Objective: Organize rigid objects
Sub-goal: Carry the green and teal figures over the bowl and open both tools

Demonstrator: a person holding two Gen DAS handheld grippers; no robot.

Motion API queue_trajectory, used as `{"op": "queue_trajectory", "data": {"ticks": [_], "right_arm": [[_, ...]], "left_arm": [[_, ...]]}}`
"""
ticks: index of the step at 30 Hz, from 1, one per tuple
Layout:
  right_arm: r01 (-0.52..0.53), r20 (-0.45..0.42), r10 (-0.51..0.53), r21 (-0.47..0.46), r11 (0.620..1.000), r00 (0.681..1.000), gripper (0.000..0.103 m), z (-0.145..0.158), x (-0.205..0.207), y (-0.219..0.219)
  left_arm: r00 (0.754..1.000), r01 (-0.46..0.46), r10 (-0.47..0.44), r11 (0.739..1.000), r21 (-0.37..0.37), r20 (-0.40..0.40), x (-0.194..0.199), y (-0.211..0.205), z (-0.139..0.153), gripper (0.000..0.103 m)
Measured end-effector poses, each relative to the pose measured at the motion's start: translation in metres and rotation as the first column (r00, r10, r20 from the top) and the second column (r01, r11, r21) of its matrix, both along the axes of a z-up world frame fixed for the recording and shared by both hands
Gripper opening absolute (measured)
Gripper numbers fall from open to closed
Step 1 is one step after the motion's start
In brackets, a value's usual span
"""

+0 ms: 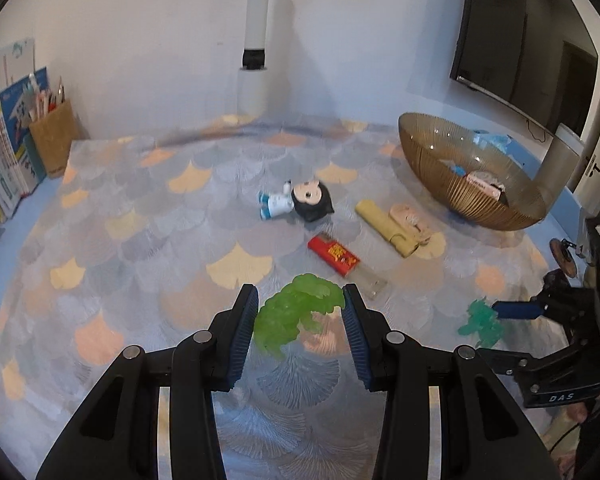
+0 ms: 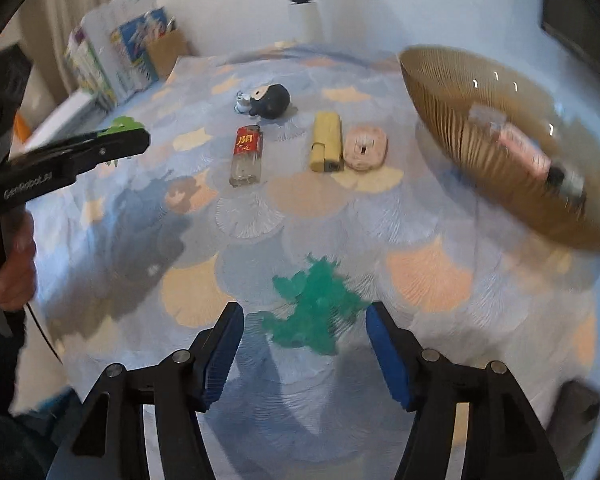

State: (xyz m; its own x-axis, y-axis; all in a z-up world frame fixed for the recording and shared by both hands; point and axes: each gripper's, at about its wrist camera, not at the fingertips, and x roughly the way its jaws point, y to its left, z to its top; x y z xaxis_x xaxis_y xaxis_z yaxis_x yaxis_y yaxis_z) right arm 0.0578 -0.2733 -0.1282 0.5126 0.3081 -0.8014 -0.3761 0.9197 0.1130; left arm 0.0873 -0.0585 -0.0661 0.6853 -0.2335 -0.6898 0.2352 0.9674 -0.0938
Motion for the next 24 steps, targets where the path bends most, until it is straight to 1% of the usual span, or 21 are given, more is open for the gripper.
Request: {"op": "queue_trajectory", "data": {"ticks": [4, 5, 8, 9, 10, 11, 12, 14, 15, 17, 19, 20, 22, 24], "right_arm": [[0.105, -0.025, -0.103, 0.108, 0.989, 0.994, 0.062, 0.001, 0.003, -0.008], [0.123, -0.025, -0.121, 0.109, 0.986, 0.992, 0.062, 0.002, 0.003, -0.007], [0.141, 0.027, -0.14, -0.015, 0.99, 0.99, 0.052, 0.002, 0.001, 0.01], [0.136, 0.057, -0.132, -0.073, 0.988, 0.99, 0.051, 0.002, -0.001, 0.018], [0.128, 0.076, -0.12, -0.11, 0.986, 0.99, 0.049, 0.001, -0.003, 0.023], [0.119, 0.088, -0.108, -0.125, 0.985, 0.99, 0.046, 0.001, -0.006, 0.025], [0.106, 0.085, -0.097, -0.119, 0.987, 0.992, 0.042, 0.003, -0.008, 0.024], [0.074, 0.067, -0.068, -0.081, 0.994, 0.995, 0.042, 0.008, -0.01, 0.017], [0.075, 0.074, -0.069, -0.069, 0.995, 0.995, 0.042, 0.015, -0.011, 0.012], [0.103, 0.128, -0.095, -0.058, 0.993, 0.987, 0.042, 0.04, -0.015, -0.005], [0.162, 0.216, -0.153, -0.02, 0.987, 0.964, 0.042, 0.079, -0.018, -0.035], [0.183, 0.241, -0.176, -0.008, 0.983, 0.954, 0.042, 0.091, -0.018, -0.046], [0.261, 0.317, -0.256, 0.025, 0.965, 0.913, 0.042, 0.127, -0.016, -0.08], [0.315, 0.371, -0.316, 0.064, 0.947, 0.873, 0.042, 0.152, -0.011, -0.105]], "left_arm": [[1.0, 0.005, -0.005, 1.0, 0.002, 0.026, 0.003, 0.0, 0.014, 0.04], [0.999, 0.006, -0.006, 1.0, 0.0, 0.033, 0.004, -0.001, 0.018, 0.04], [0.998, 0.017, -0.016, 1.0, -0.01, 0.054, 0.009, -0.006, 0.029, 0.04], [0.998, 0.022, -0.021, 1.0, -0.015, 0.06, 0.012, -0.008, 0.033, 0.04], [0.998, 0.026, -0.025, 0.999, -0.022, 0.063, 0.014, -0.011, 0.036, 0.04], [0.997, 0.03, -0.028, 0.999, -0.029, 0.066, 0.017, -0.014, 0.039, 0.04], [0.997, 0.035, -0.032, 0.999, -0.038, 0.071, 0.02, -0.017, 0.044, 0.04], [0.996, 0.042, -0.037, 0.998, -0.052, 0.087, 0.025, -0.024, 0.053, 0.04], [0.994, 0.047, -0.04, 0.997, -0.063, 0.106, 0.027, -0.029, 0.062, 0.04], [0.99, 0.055, -0.044, 0.995, -0.081, 0.137, 0.029, -0.037, 0.076, 0.04], [0.985, 0.064, -0.043, 0.991, -0.12, 0.167, 0.033, -0.044, 0.093, 0.04], [0.982, 0.069, -0.042, 0.987, -0.146, 0.184, 0.034, -0.05, 0.103, 0.04], [0.977, 0.077, -0.037, 0.98, -0.182, 0.209, 0.036, -0.059, 0.116, 0.04], [0.974, 0.082, -0.03, 0.971, -0.226, 0.226, 0.039, -0.071, 0.126, 0.04]]}}
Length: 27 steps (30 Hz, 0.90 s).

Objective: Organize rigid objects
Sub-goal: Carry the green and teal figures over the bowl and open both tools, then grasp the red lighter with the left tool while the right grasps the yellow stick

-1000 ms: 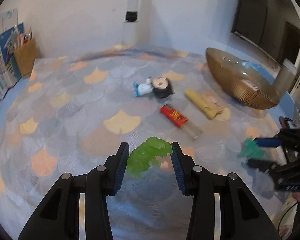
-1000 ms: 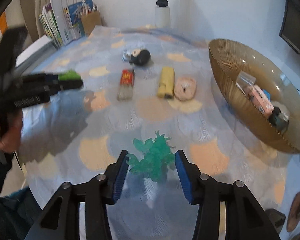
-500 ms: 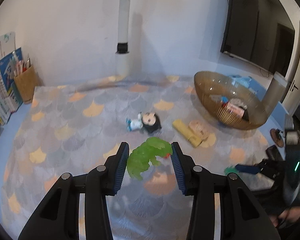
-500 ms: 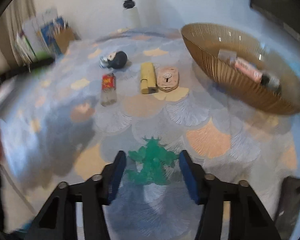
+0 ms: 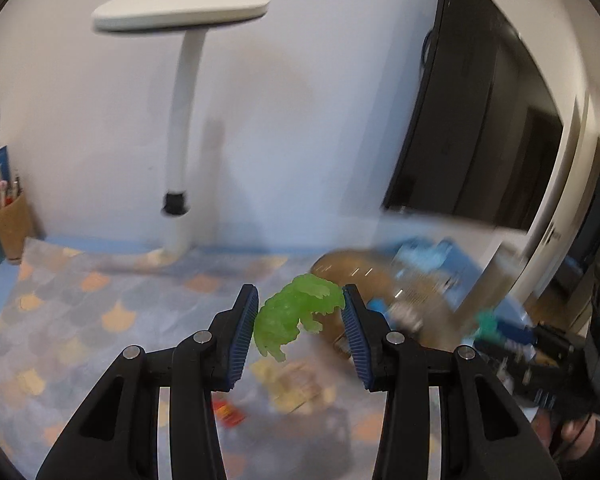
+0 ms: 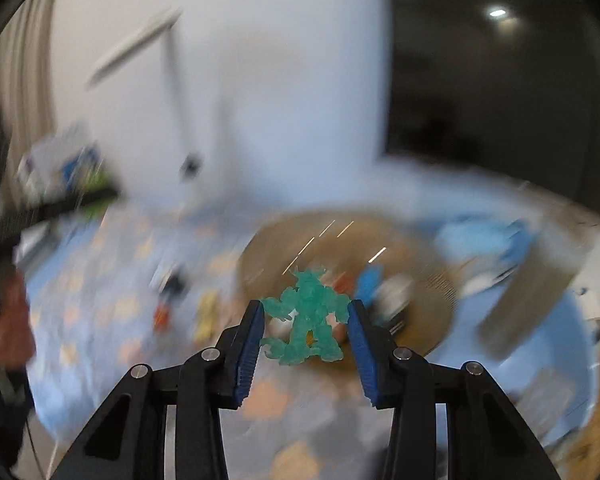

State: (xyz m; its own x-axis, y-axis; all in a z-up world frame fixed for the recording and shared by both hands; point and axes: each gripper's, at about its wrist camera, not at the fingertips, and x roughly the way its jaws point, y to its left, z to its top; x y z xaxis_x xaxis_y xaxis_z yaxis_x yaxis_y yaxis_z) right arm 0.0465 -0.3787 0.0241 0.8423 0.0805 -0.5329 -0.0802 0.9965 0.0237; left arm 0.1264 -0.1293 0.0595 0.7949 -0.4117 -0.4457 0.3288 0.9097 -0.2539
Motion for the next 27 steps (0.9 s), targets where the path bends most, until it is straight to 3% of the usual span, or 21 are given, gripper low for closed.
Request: {"op": "queue_trajectory", "data": {"ticks": [3, 6, 10, 18, 20, 21, 27], "right_arm": [[0.068, 0.047, -0.07, 0.044, 0.997, 0.996, 0.042, 0.024, 0.013, -0.031], [0.104, 0.033, -0.107, 0.08, 0.991, 0.994, 0.042, 0.026, 0.032, -0.05], [0.106, -0.056, -0.101, 0.102, 0.989, 0.993, 0.042, 0.002, 0.064, -0.057], [0.044, -0.143, -0.029, 0.105, 0.994, 0.989, 0.042, -0.031, 0.084, -0.068], [0.046, -0.161, -0.027, 0.112, 0.993, 0.987, 0.048, -0.036, 0.088, -0.069], [0.066, -0.163, -0.048, 0.106, 0.992, 0.985, 0.061, -0.037, 0.088, -0.07], [0.083, -0.139, -0.062, 0.157, 0.984, 0.988, 0.062, -0.031, 0.065, -0.077]], "left_arm": [[1.0, 0.007, -0.008, 0.999, -0.038, -0.019, 0.012, -0.021, -0.002, 0.04], [0.997, 0.026, -0.028, 0.999, -0.035, -0.077, 0.03, -0.047, -0.019, 0.04], [0.985, 0.049, -0.054, 0.998, -0.036, -0.162, 0.055, -0.078, -0.048, 0.04], [0.972, 0.09, -0.093, 0.996, -0.02, -0.215, 0.069, -0.108, -0.075, 0.041], [0.97, 0.098, -0.097, 0.995, -0.006, -0.224, 0.07, -0.107, -0.078, 0.061], [0.971, 0.094, -0.091, 0.996, 0.002, -0.223, 0.069, -0.106, -0.079, 0.075], [0.98, 0.068, -0.068, 0.998, -0.005, -0.188, 0.054, -0.069, -0.065, 0.076]]}}
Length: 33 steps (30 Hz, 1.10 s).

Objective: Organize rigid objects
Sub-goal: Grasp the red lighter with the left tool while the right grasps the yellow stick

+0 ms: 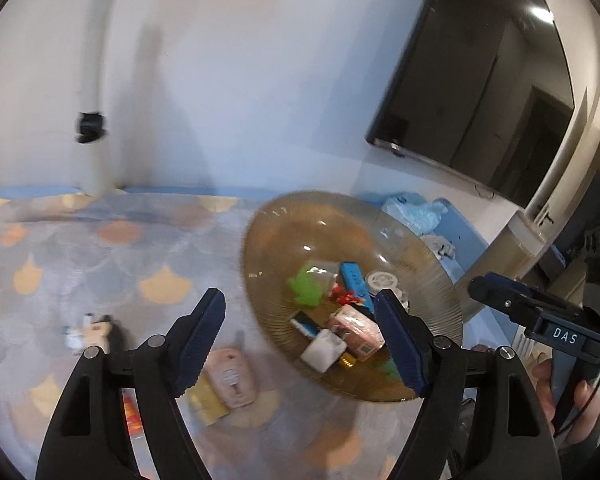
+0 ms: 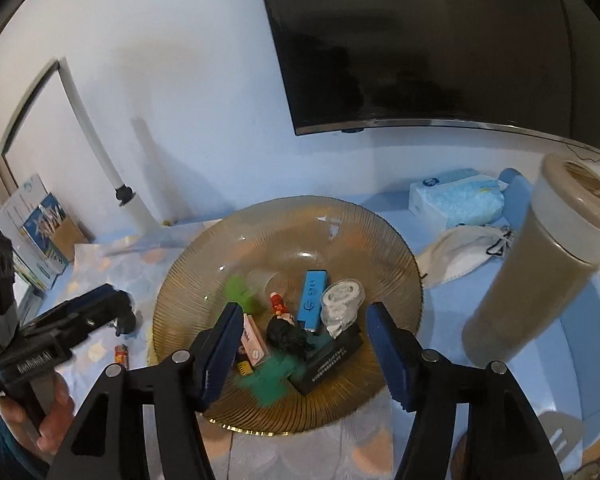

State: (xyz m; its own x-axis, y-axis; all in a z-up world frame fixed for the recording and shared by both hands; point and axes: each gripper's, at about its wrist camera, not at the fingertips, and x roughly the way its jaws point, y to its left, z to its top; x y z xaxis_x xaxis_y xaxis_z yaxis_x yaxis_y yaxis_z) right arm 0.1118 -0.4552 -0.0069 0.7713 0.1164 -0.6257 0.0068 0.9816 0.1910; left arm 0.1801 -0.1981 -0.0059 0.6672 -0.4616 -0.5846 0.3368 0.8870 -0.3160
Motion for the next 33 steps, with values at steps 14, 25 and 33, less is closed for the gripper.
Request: {"op": "queue_trajectory", "data": {"ticks": [14, 25, 33], "right_arm": [[-0.199, 0.078, 0.205, -0.079, 0.977, 0.976, 0.062, 0.032, -0.045, 0.107], [-0.352, -0.073, 0.352, 0.01, 0.936, 0.933, 0.062, -0.084, -0.034, 0.19], [-0.343, -0.098, 0.337, -0.052, 0.938, 0.936, 0.062, -0.119, -0.026, 0.205]], "left_arm": [[0.965, -0.248, 0.252, 0.967, -0.063, 0.075, -0.056, 0.149, 0.032, 0.076], [0.952, -0.3, 0.305, 0.933, 0.199, 0.005, -0.062, 0.163, -0.063, 0.076], [0.949, -0.3, 0.315, 0.926, 0.228, -0.032, -0.06, 0.158, -0.094, 0.076]]}}
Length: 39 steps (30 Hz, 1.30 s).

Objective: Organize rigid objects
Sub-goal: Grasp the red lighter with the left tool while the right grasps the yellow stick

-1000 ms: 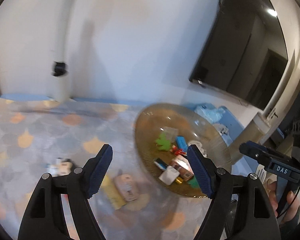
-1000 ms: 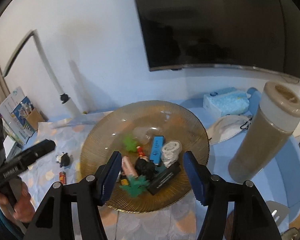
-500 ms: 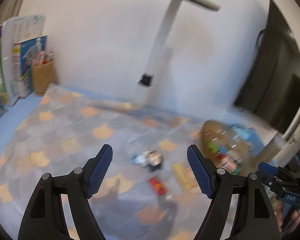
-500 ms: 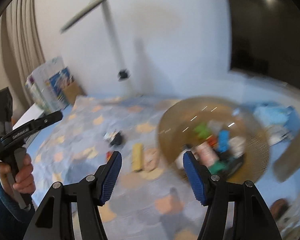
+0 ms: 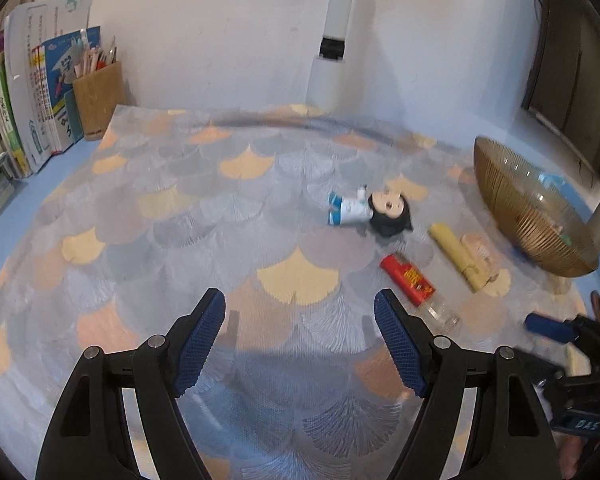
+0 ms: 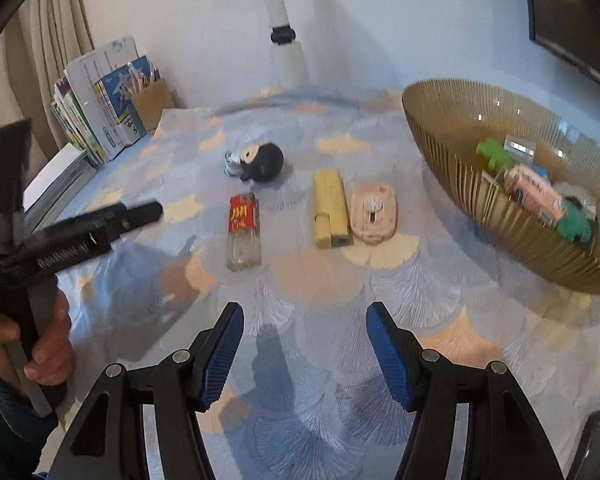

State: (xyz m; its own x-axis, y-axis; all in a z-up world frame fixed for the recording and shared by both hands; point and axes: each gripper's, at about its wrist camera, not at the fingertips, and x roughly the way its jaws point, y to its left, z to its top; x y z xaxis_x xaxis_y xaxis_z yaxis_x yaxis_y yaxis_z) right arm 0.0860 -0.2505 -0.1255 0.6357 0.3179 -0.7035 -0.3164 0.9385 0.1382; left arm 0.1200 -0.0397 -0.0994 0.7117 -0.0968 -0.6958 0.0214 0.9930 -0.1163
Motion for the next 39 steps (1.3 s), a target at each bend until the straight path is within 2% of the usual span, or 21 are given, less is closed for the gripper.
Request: {"op": "queue_trajectory", "data": {"ticks": [3, 6, 9, 11, 12, 16, 29, 32, 37, 39], "right_arm": [[0.018, -0.016, -0.018, -0.001, 1.0, 1.0, 0.061, -0.005, 0.003, -0.002], [0.041, -0.04, -0.04, 0.027, 0.999, 0.998, 0.05, -0.005, 0.007, -0.008], [0.069, -0.12, -0.056, 0.11, 0.991, 0.991, 0.046, -0.001, 0.019, -0.017], [0.068, -0.115, -0.052, 0.142, 0.987, 0.992, 0.045, 0.009, 0.021, -0.02], [0.068, -0.105, -0.054, 0.137, 0.988, 0.993, 0.045, 0.014, 0.023, -0.019], [0.072, -0.069, -0.07, 0.023, 0.997, 0.995, 0.045, 0.021, 0.03, -0.008], [0.05, -0.077, -0.049, 0.004, 0.999, 0.996, 0.042, 0.009, 0.047, -0.008], [0.043, -0.072, -0.043, 0.008, 0.999, 0.997, 0.042, 0.01, 0.05, -0.007], [0.007, -0.08, -0.007, 0.004, 1.0, 0.997, 0.032, 0.01, 0.058, 0.001], [-0.003, -0.085, 0.003, 0.003, 1.0, 0.996, 0.032, 0.008, 0.062, 0.006]], "left_arm": [[1.0, 0.014, -0.014, 1.0, 0.014, 0.006, -0.002, -0.004, 0.001, 0.076], [0.999, 0.038, -0.038, 0.999, 0.014, -0.014, 0.0, -0.007, 0.0, 0.076], [0.995, 0.094, -0.094, 0.995, -0.02, -0.028, 0.005, -0.019, 0.004, 0.076], [0.992, 0.123, -0.124, 0.992, -0.017, -0.024, 0.009, -0.032, 0.008, 0.076], [0.99, 0.138, -0.139, 0.99, -0.005, -0.02, 0.011, -0.039, 0.01, 0.076], [0.985, 0.173, -0.172, 0.985, 0.022, -0.019, 0.019, -0.061, 0.011, 0.076], [0.981, 0.174, -0.165, 0.981, 0.087, -0.104, 0.044, -0.086, -0.007, 0.075], [0.976, 0.185, -0.17, 0.976, 0.115, -0.133, 0.046, -0.086, -0.013, 0.064], [0.973, 0.189, -0.17, 0.975, 0.114, -0.156, 0.042, -0.07, -0.013, 0.056], [0.976, 0.169, -0.15, 0.979, 0.113, -0.16, 0.04, -0.057, -0.013, 0.056]]}}
